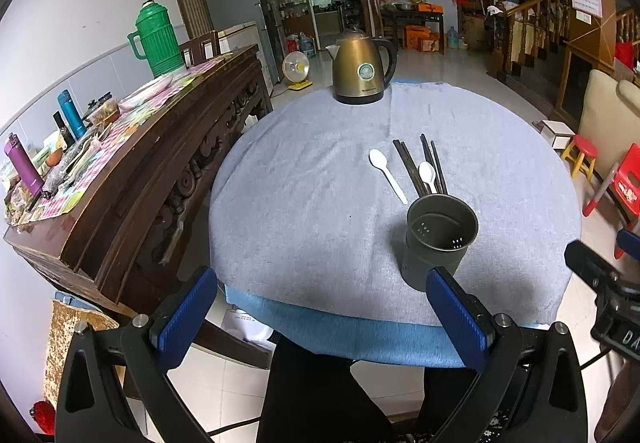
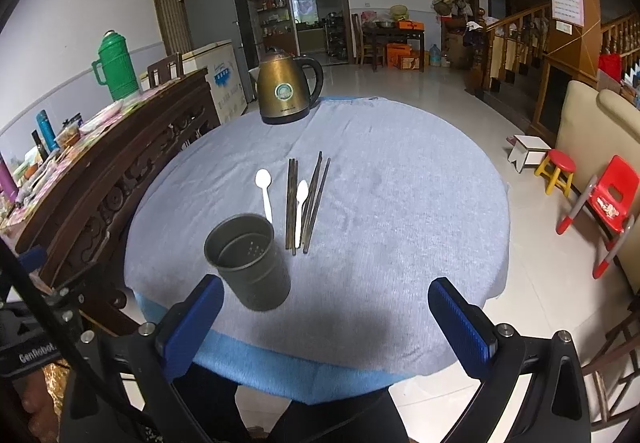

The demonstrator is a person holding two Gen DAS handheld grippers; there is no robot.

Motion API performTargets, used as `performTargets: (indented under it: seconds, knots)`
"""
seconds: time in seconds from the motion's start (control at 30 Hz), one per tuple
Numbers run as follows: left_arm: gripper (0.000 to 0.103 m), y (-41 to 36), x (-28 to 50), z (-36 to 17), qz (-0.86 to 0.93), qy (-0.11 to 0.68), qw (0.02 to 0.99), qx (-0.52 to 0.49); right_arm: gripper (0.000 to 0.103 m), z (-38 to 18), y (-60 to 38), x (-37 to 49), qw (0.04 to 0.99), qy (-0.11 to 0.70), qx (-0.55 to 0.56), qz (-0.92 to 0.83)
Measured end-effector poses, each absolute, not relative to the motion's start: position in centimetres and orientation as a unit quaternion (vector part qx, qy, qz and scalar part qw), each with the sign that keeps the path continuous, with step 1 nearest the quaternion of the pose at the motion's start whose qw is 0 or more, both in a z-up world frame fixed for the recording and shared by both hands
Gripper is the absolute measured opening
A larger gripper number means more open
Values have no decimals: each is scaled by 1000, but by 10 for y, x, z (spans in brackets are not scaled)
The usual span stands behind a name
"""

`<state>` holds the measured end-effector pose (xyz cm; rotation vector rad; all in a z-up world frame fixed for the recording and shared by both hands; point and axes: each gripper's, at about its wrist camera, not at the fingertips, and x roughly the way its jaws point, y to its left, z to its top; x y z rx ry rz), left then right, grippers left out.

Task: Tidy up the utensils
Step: 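Move both grippers toward the white spoons and dark chopsticks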

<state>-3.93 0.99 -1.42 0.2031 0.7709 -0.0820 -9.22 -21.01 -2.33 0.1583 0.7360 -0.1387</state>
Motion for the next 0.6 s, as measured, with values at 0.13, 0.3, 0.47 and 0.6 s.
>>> performTargets:
  seconds: [0.13,0.3,0.47,0.6]
  knots:
    - [103,10,-38,-15,-40,375,921,99,103,-23,-210,-97,928,359,78,-67]
    - [103,11,-38,-15,-42,376,920,98,103,-25,-209,-97,927,360,78,-64]
    - [103,10,-38,-16,-43,377,920,100,103,-23,-206,-96,928,359,77,-61]
    - [103,11,-37,-18,-42,379,919,100,103,-23,-206,-94,928,360,78,-59]
